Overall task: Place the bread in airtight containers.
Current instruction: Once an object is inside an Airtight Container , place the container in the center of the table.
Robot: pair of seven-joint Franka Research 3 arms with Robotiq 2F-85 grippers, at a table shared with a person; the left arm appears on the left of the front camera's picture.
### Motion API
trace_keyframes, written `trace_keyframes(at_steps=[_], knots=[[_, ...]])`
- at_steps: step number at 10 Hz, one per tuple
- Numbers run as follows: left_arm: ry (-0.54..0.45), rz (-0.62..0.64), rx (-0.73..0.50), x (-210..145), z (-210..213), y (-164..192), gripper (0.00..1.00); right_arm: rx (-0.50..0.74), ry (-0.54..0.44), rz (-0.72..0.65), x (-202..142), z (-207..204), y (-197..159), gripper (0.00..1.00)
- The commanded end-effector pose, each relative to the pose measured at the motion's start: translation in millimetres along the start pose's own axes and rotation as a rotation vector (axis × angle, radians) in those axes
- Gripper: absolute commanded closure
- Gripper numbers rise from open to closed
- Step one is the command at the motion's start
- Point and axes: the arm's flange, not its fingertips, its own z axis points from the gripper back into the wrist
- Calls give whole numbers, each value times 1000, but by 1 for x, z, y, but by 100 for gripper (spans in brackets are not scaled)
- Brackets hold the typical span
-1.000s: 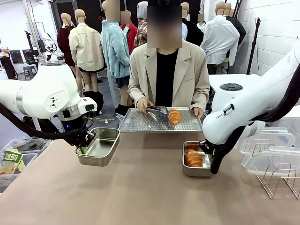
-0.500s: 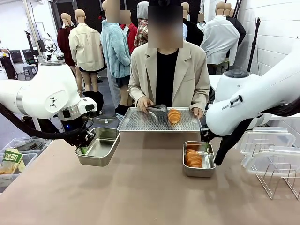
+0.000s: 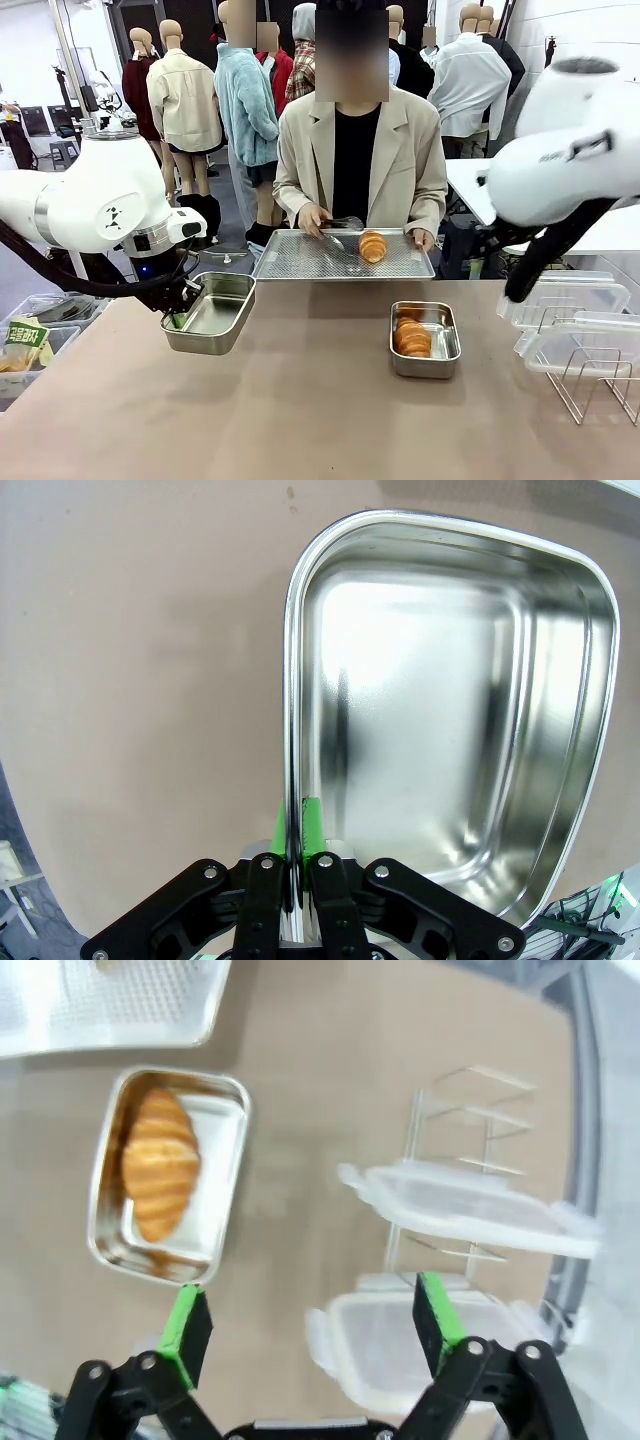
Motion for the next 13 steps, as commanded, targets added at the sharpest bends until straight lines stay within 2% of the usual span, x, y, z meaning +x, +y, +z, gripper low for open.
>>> trace_keyframes(at_steps=[1,3,6,8,9,13], knots=[[-13,0,-2,1,4,2,100,-2,19,25,5,20,-45,0],[-13,0,-2,1,4,2,100,22,36,-22,-1,35,-98,0],[-13,0,-2,1,4,2,100,140,30,-92,-16,31,-163,0],[-13,0,-2,1,4,2,100,159,58,-107,-12,25,-166,0],[-13,0,-2,1,4,2,100,109,24,-100,-24,31,-169,0],[-13,0,-2,1,4,2,100,109,24,-100,-24,31,-169,0]])
